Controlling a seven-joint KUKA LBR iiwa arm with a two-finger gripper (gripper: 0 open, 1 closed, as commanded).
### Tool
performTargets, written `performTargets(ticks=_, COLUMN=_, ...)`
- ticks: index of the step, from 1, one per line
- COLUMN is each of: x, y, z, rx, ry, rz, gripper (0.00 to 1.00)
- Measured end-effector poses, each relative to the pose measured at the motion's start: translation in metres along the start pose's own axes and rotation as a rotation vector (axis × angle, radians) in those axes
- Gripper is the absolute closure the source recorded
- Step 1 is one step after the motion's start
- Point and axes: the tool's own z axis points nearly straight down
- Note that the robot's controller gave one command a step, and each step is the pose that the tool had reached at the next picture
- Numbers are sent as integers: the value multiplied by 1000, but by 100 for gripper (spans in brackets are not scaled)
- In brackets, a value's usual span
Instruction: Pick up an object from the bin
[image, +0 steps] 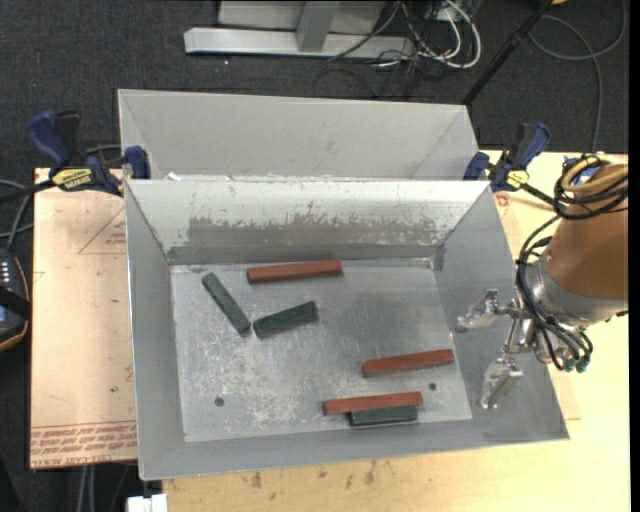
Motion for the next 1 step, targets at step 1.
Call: performTargets(ticks=1, x=0, y=0, z=0, rx=0, ry=0, rz=-1, gripper=0)
